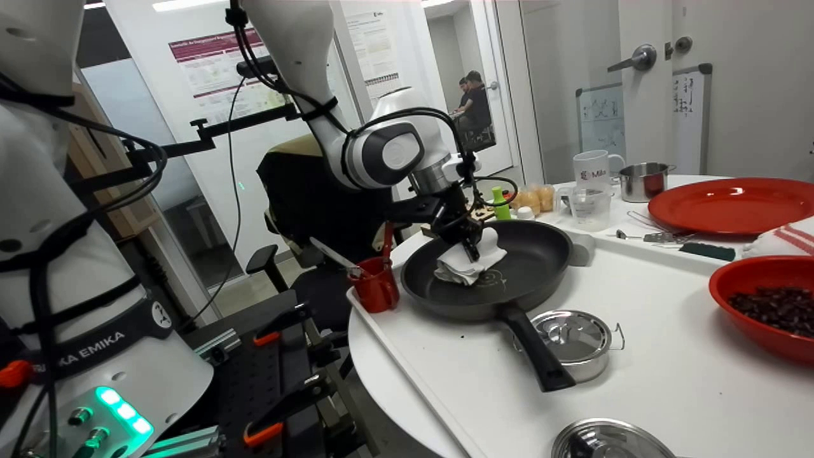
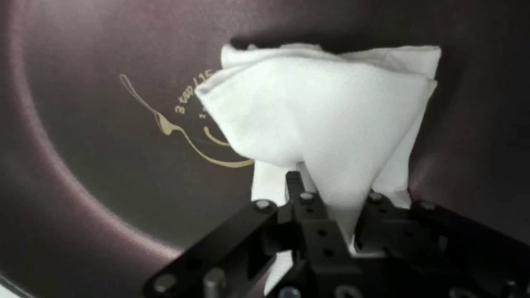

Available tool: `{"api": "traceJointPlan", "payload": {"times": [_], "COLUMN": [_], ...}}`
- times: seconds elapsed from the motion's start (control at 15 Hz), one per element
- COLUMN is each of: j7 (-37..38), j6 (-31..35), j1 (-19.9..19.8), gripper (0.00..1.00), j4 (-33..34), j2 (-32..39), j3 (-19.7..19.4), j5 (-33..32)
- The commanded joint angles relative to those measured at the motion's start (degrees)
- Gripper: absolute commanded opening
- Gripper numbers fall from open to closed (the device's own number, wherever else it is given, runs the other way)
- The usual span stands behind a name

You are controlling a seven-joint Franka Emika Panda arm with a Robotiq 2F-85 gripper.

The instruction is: Wipe the pan with the white cloth

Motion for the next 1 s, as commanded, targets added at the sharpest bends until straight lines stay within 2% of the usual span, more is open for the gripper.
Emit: {"api": "traceJointPlan", "payload": {"times": [0.0,0.53,0.93], "j7": [0.58,1.29,0.76], "j6": [-2.54,-4.38,-3.39], "j1": [-3.78,-8.20,-11.60], "gripper": [0.09,0.09,0.09], "j4": [5.17,10.58,7.11], "j2": [3.47,5.68,3.84], "j3": [1.40,1.36,1.23], "j5": [0.46,0.72,0.87]}}
